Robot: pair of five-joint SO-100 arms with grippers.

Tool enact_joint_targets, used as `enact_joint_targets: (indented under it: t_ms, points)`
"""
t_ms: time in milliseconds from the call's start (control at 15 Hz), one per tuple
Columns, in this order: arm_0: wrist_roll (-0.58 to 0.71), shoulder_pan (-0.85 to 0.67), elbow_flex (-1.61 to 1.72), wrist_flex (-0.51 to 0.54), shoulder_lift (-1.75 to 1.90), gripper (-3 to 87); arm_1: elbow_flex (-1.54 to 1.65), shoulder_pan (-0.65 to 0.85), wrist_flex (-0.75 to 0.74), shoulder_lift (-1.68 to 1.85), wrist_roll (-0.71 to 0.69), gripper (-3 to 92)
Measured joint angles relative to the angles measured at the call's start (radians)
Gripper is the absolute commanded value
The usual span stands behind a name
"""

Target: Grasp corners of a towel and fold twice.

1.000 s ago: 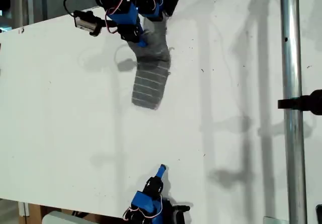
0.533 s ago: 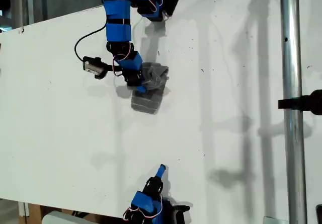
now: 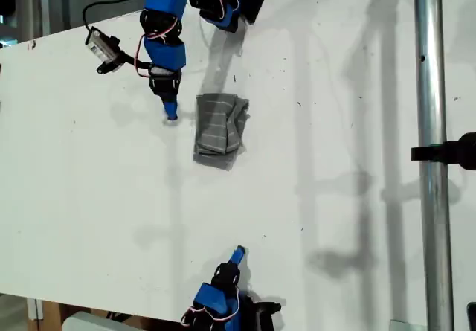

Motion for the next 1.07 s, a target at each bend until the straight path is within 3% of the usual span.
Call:
enact_joint_targets:
  t_ms: [267, 400, 467, 533, 1067]
  points:
    - [0.006, -0.012, 0.0, 0.0, 0.0, -1.7, 0.344, 0.008, 0.497, 0.607, 0.192, -0.2]
    - [0.147, -0.012, 0.0, 0.0, 0.0, -1.8, 0.414, 0.023, 0.661, 0.775, 0.253, 1.6]
    - [0.287, -0.006, 0.0, 0.0, 0.0, -1.8, 0.465, 0.008, 0.69, 0.778, 0.279, 6.5]
    - [0.336, -0.005, 0.0, 0.0, 0.0, -1.8, 0.499, 0.014, 0.727, 0.795, 0.373, 6.5]
    - [0.364, -0.005, 0.0, 0.0, 0.0, -1.8, 0.502, -0.092, 0.77, 0.798, 0.393, 6.5]
